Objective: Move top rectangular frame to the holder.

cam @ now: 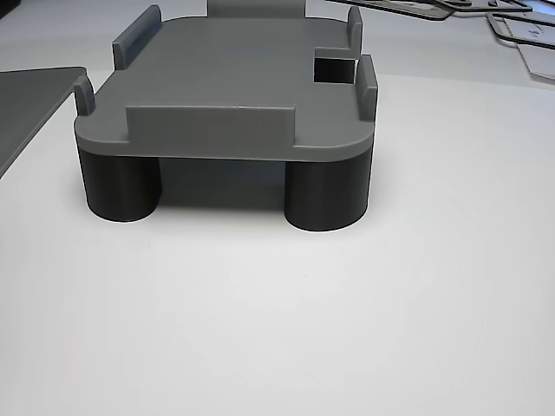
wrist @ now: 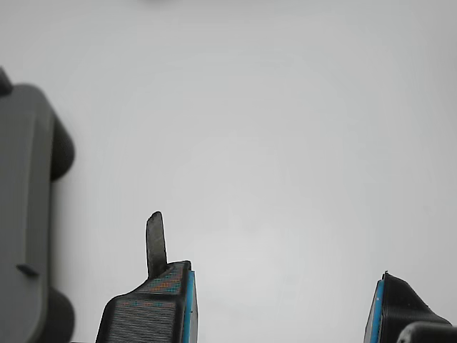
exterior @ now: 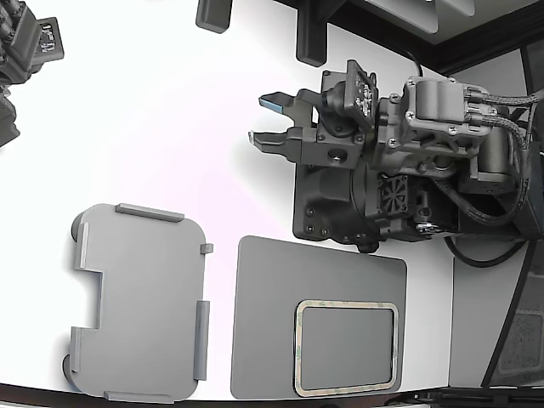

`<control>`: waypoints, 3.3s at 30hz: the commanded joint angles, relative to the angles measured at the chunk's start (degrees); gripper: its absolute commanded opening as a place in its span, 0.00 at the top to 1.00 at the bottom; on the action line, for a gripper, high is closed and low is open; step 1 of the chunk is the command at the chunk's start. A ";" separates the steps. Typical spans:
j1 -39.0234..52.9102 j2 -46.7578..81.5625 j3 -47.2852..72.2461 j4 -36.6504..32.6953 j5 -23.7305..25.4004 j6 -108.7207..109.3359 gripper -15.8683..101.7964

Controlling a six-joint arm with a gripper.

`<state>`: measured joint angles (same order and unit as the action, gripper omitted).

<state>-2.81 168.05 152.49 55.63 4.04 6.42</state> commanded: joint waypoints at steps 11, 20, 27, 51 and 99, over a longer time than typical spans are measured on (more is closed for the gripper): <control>9.67 -13.80 -13.36 -7.38 1.05 -2.46 0.02; 26.10 -24.26 -24.79 6.50 6.42 11.69 0.02; 45.18 -34.19 -30.59 15.73 14.77 32.17 0.03; 74.44 -53.35 -38.14 26.54 7.56 65.92 0.03; 82.97 -52.29 -19.16 17.67 0.88 76.90 0.29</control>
<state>80.68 114.08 134.21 73.21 4.92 83.32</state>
